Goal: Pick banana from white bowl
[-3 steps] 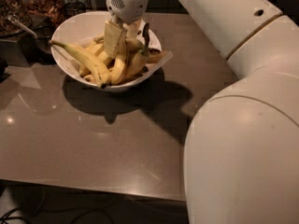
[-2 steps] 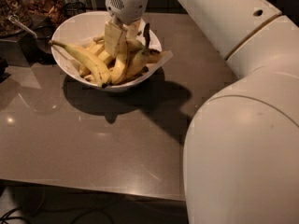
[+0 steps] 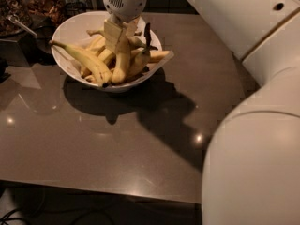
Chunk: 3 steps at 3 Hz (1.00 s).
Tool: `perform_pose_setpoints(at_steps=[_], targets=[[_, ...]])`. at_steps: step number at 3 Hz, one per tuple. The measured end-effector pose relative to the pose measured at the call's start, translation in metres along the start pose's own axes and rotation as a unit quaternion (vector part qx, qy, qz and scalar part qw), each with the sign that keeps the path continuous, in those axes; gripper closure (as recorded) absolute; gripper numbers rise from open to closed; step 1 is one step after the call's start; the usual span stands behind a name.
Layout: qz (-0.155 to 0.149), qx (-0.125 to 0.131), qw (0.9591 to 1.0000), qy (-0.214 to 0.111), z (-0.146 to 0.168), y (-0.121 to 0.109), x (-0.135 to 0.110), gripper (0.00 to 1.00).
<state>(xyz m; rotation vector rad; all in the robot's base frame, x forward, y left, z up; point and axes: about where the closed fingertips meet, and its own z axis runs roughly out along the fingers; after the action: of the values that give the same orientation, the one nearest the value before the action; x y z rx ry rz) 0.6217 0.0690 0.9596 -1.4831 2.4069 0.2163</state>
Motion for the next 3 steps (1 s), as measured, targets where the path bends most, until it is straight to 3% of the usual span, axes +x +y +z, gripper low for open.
perform_pose_setpoints(at_steps=[2, 3], targets=[[-0.038, 0.059, 0.9975, -0.01, -0.032, 0.03, 0.001, 1.0], [-0.045, 0.074, 0.9961, -0.017, -0.043, 0.036, 0.001, 1.0]])
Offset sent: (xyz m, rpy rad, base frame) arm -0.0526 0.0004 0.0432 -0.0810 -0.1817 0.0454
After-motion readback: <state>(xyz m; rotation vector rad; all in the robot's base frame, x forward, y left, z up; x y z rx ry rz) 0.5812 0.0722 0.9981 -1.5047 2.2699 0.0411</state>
